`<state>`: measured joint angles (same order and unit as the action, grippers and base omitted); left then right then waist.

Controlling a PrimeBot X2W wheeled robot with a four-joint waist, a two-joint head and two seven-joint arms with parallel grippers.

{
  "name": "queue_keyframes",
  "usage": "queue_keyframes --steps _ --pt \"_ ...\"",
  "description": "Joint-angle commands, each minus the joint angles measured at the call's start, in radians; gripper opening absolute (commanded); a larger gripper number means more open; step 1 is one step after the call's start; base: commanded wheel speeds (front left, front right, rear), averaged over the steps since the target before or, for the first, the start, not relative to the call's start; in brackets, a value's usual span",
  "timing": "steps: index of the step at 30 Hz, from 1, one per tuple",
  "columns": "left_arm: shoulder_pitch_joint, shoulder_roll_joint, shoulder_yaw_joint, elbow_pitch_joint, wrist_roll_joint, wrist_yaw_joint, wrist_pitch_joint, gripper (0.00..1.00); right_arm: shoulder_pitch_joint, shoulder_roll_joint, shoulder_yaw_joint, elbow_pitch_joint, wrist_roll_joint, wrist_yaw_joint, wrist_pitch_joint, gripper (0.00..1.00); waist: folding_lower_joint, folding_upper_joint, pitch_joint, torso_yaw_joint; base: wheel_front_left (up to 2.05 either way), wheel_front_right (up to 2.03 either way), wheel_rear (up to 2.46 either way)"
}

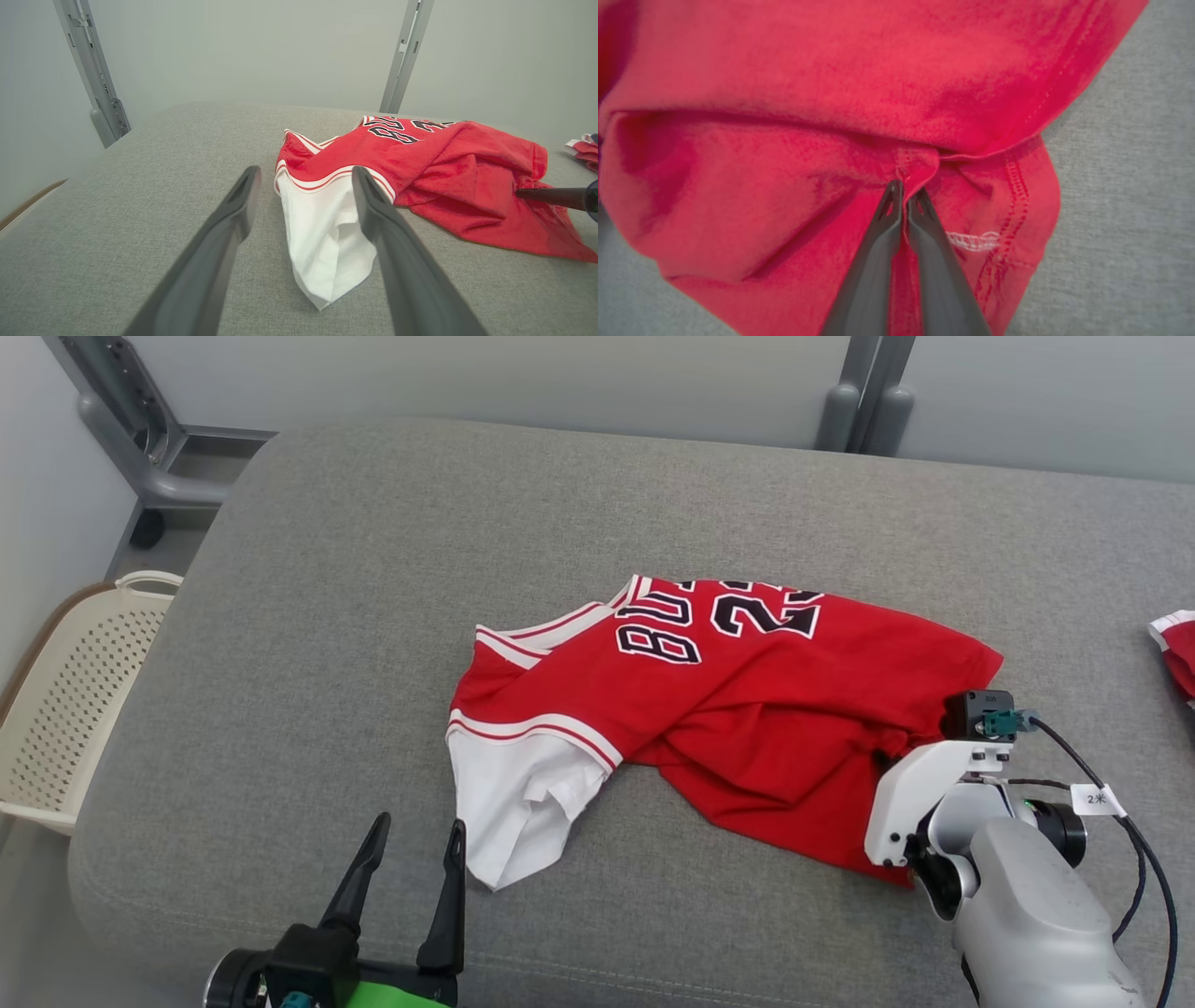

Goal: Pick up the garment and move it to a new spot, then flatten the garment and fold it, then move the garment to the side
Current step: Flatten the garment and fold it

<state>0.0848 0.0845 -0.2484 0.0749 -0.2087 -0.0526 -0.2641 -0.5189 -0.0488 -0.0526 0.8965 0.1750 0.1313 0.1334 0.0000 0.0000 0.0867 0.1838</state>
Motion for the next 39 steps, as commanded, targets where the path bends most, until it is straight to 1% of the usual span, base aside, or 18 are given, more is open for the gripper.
queue_keyframes --steps 1,3,8,9,10,11,12,13,19,21,27,28,29,33,34,39 --pt "-0.017 -0.001 0.005 0.003 0.006 -0.005 -0.001 1.00 -0.007 -0.003 0.001 0.004 -0.006 -0.001 -0.010 0.12 0.0000 0.0000 -0.003 -0.003 0.00 0.00 0.00" --pt "-0.013 -0.005 0.009 0.005 0.009 -0.007 -0.001 1.00 -0.007 -0.003 0.007 0.007 -0.009 -0.001 -0.018 0.00 0.0000 0.0000 -0.007 -0.009 0.00 0.00 0.00" --pt "0.000 -0.011 0.017 0.010 0.009 -0.011 -0.001 1.00 0.018 -0.004 0.012 0.006 -0.024 -0.001 -0.021 0.00 0.0000 0.0000 -0.023 -0.028 0.00 0.00 0.00" --pt "0.002 -0.012 0.019 0.011 0.009 -0.012 -0.001 1.00 0.023 -0.004 0.016 0.003 -0.021 -0.001 -0.020 0.22 0.0000 0.0000 -0.026 -0.032 0.00 0.00 0.00" --pt "0.005 -0.013 0.020 0.012 0.010 -0.012 -0.001 1.00 0.026 -0.004 0.019 0.001 -0.019 -0.001 -0.017 0.29 0.0000 0.0000 -0.029 -0.036 0.00 0.00 0.00" --pt "0.007 -0.014 0.021 0.013 0.011 -0.014 -0.001 1.00 0.027 -0.004 0.021 0.000 -0.016 -0.001 -0.016 0.33 0.0000 0.0000 -0.032 -0.040 0.00 0.00 0.00" --pt "0.010 -0.015 0.022 0.014 0.012 -0.016 -0.001 1.00 0.028 -0.004 0.025 -0.002 -0.014 -0.001 -0.017 0.19 0.0000 0.0000 -0.035 -0.044 0.00 0.00 0.00" --pt "0.012 -0.016 0.023 0.016 0.013 -0.017 -0.001 1.00 0.031 -0.004 0.031 -0.002 -0.013 -0.001 -0.015 0.00 0.0000 0.0000 -0.038 -0.047 0.00 0.00 0.00" --pt "0.026 -0.020 0.026 0.023 0.017 -0.022 -0.001 1.00 0.054 -0.004 0.059 -0.022 -0.017 -0.001 -0.012 0.00 0.0000 0.0000 -0.064 -0.066 0.00 0.00 0.00" --pt "0.035 -0.021 0.028 0.025 0.017 -0.024 -0.001 1.00 0.069 -0.004 0.061 -0.039 -0.036 -0.001 -0.008 0.00 0.0000 0.0000 -0.075 -0.072 0.00 0.00 0.00" --pt "0.052 -0.023 0.033 0.022 0.019 -0.025 -0.001 1.00 0.143 -0.006 0.019 -0.119 -0.153 -0.001 0.039 0.00 0.0000 0.0000 -0.098 -0.092 0.00 0.00 0.00" --pt "0.056 -0.023 0.035 0.021 0.019 -0.024 -0.001 1.00 0.154 -0.006 0.012 -0.138 -0.163 -0.001 0.046 0.29 0.0000 0.0000 -0.100 -0.096 0.00 0.00 0.00" --pt "0.058 -0.023 0.036 0.020 0.018 -0.025 -0.001 1.00 0.166 -0.006 0.005 -0.159 -0.167 -0.001 0.050 1.00 0.0000 0.0000 -0.102 -0.099 0.00 0.00 0.00" --pt "0.064 -0.024 0.037 0.017 0.020 -0.027 -0.001 1.00 0.208 -0.004 -0.011 -0.231 -0.167 -0.001 0.077 1.00 0.0000 0.0000 -0.103 -0.109 0.00 0.00 0.00" --pt "0.064 -0.024 0.037 0.017 0.020 -0.027 -0.001 1.00 0.208 -0.004 -0.011 -0.231 -0.167 -0.001 0.077 1.00 0.0000 0.0000 -0.103 -0.109 0.00 0.00 0.00" --pt "0.059 -0.026 0.033 0.018 0.022 -0.032 -0.001 1.00 0.245 -0.004 0.011 -0.305 -0.133 -0.001 0.114 1.00 0.0000 0.0000 -0.100 -0.113 0.00 0.00 0.00"
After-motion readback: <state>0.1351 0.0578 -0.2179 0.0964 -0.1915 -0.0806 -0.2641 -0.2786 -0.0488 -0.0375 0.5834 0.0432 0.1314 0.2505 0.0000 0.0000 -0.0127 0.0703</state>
